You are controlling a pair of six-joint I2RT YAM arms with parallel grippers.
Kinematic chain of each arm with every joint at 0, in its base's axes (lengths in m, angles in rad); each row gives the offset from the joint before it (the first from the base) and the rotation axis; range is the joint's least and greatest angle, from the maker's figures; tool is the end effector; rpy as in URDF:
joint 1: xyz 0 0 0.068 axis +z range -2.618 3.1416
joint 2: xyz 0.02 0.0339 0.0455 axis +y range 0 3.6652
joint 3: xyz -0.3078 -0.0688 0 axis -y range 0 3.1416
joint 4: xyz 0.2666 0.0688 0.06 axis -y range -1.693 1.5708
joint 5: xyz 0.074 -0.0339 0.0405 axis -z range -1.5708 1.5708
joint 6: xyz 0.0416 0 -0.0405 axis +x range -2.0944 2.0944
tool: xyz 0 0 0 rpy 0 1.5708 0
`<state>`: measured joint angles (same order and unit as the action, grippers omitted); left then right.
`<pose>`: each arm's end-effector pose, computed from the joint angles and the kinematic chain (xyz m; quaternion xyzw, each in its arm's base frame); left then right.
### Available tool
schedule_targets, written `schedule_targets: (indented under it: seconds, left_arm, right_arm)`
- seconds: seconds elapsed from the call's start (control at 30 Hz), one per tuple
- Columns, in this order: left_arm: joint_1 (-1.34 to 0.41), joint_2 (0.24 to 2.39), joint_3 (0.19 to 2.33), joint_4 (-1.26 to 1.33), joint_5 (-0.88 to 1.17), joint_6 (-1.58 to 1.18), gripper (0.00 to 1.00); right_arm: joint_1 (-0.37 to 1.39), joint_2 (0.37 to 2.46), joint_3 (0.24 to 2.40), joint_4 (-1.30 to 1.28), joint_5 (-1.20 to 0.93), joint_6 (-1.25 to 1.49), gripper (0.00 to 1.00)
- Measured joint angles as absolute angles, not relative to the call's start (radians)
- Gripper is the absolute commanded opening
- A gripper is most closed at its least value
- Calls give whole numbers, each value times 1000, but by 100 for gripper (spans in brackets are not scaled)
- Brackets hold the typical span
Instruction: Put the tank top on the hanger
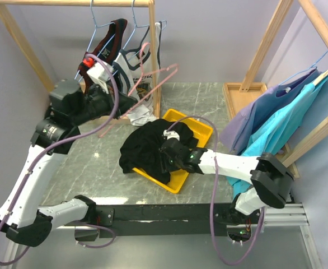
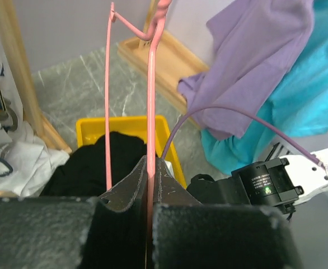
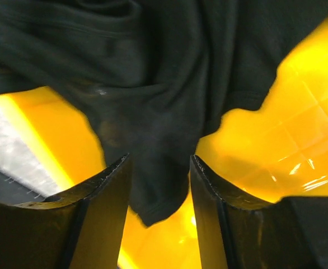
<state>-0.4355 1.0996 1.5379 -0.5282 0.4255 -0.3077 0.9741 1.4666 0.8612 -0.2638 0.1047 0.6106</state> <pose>0.1810 -0.1032 0.5452 0.1882 0.7110 -0.3847 0.5578 0.1811 0.2588 0.2291 -0.1518 0.9256 0.2098 0.2760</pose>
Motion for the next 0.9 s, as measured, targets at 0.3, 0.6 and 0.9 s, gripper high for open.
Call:
schedule_targets:
  seconds: [0.3, 0.6, 0.9]
  left_arm:
    - [-528, 1039, 1397, -537, 255, -295, 1]
    - [-528, 923, 1222, -547, 220, -302, 1]
    - [-528, 814, 1060, -554, 234, -328, 1]
  right_arm:
    - [985, 1607, 864, -264, 188, 631, 0]
    - [813, 1626, 1019, -307, 194, 553, 0]
    - [695, 1774, 1306, -326, 162, 474, 11]
